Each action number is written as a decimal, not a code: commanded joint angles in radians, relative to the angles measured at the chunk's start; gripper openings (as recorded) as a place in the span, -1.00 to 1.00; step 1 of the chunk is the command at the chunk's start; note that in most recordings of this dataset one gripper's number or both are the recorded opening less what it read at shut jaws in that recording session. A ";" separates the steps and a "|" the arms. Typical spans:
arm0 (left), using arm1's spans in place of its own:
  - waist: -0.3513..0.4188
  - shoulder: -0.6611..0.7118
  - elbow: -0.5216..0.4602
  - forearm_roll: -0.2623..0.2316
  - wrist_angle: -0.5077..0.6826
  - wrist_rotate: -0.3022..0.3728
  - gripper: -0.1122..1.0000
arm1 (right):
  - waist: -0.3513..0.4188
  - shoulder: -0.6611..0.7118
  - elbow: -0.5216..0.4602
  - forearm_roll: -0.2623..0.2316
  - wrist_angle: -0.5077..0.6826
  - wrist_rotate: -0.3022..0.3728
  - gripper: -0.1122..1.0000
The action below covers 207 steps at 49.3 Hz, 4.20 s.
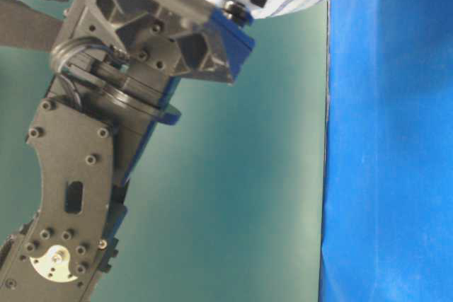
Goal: Fold the blue towel.
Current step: 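Lift the strip and rotate it to lie vertically on the table, then release the strip and retract both grippers to the sides, then grasp the strip's top corners with both grippers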
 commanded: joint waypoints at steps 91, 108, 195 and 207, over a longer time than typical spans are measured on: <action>0.018 -0.497 0.617 -0.006 0.121 -0.107 0.31 | 0.015 0.238 -0.186 -0.006 -0.179 -0.087 0.26; 0.213 -0.739 0.770 -0.003 0.043 -0.094 0.31 | 0.094 -0.014 0.048 0.011 -0.262 -0.066 0.26; 0.606 -0.015 0.541 -0.003 -0.440 0.064 0.31 | -0.170 0.492 -0.021 -0.021 -0.471 -0.091 0.25; 0.617 0.054 0.514 -0.003 -0.442 0.066 0.30 | -0.186 0.535 -0.020 -0.021 -0.466 -0.092 0.25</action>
